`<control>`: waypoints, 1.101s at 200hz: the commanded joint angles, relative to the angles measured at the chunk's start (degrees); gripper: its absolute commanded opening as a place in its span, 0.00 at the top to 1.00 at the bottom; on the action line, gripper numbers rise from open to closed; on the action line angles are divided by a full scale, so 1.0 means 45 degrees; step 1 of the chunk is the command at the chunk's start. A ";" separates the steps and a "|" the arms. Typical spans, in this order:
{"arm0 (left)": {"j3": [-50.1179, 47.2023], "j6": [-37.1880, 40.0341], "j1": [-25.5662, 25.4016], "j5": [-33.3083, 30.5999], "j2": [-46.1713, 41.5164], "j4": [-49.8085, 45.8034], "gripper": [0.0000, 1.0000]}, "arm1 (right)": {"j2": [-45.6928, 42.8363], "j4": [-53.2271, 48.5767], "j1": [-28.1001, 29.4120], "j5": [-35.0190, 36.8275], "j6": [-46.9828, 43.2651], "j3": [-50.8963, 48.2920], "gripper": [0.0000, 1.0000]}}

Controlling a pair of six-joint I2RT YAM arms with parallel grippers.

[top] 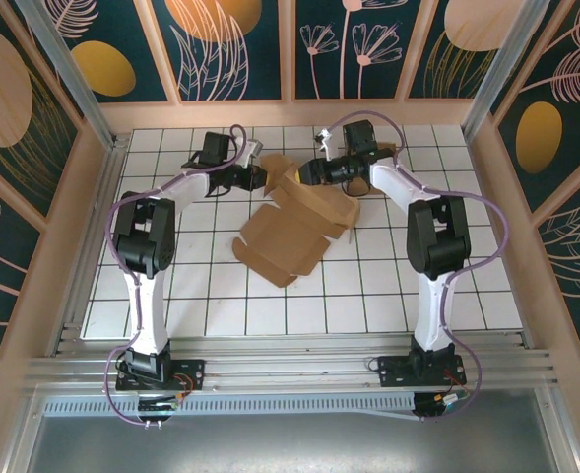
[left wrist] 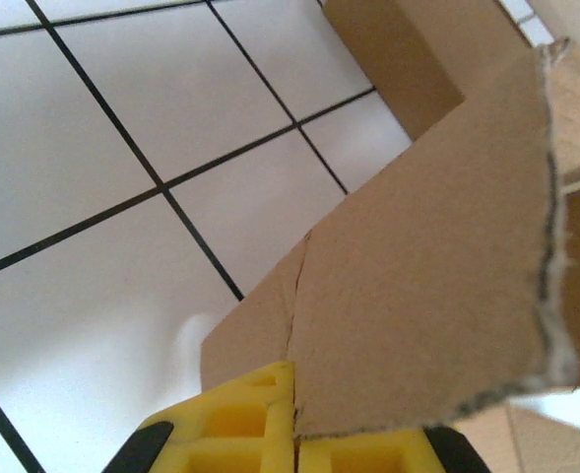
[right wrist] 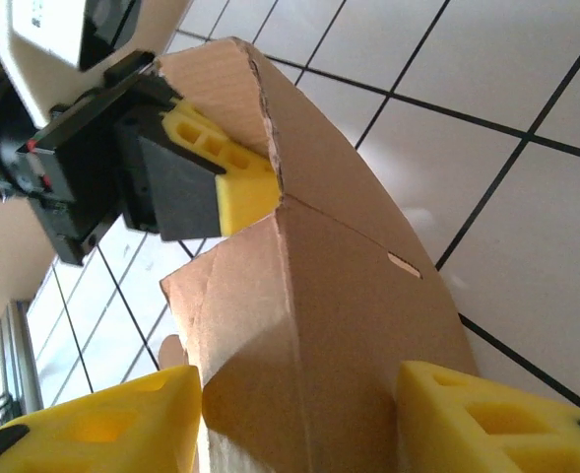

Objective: Fold the paper box

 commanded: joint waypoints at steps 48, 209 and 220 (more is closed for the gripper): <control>-0.0052 -0.2673 -0.1278 -0.1789 -0.1318 0.0517 0.96 | -0.0798 0.1714 0.0288 0.1249 0.1156 -0.1257 0.45; -0.4713 -0.0423 -0.1774 -0.2529 -0.3700 0.2697 0.41 | -0.0956 0.0832 0.0775 0.2557 -0.0127 -0.1473 0.44; -0.5162 0.0045 -0.1774 -0.3257 -0.4261 0.2747 0.39 | -0.0994 0.0778 0.0803 0.2635 -0.0251 -0.1540 0.44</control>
